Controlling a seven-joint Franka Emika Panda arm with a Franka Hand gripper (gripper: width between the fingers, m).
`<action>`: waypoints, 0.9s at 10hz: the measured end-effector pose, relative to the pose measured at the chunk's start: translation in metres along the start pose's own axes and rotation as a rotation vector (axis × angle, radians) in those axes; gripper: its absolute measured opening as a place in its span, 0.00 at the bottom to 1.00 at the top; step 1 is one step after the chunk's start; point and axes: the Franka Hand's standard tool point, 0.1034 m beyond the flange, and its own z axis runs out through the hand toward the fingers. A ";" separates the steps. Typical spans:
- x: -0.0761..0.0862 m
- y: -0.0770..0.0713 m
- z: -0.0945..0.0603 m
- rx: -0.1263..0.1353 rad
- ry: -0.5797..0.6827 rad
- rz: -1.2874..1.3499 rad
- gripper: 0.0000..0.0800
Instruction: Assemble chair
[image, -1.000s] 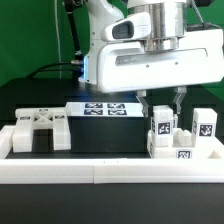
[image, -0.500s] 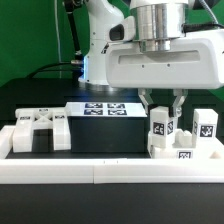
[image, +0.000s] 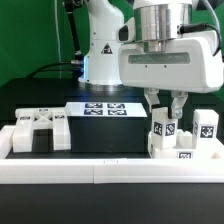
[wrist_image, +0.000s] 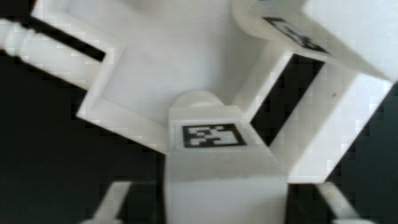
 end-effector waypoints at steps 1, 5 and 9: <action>0.002 0.001 0.000 -0.001 0.000 -0.097 0.59; 0.003 0.004 0.001 -0.010 -0.008 -0.551 0.80; 0.004 0.005 0.001 -0.013 -0.016 -0.917 0.81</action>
Offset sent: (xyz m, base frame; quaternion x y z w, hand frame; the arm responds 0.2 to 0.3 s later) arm 0.0001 0.0059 -0.0006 -0.0245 -0.0188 -0.2955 0.9548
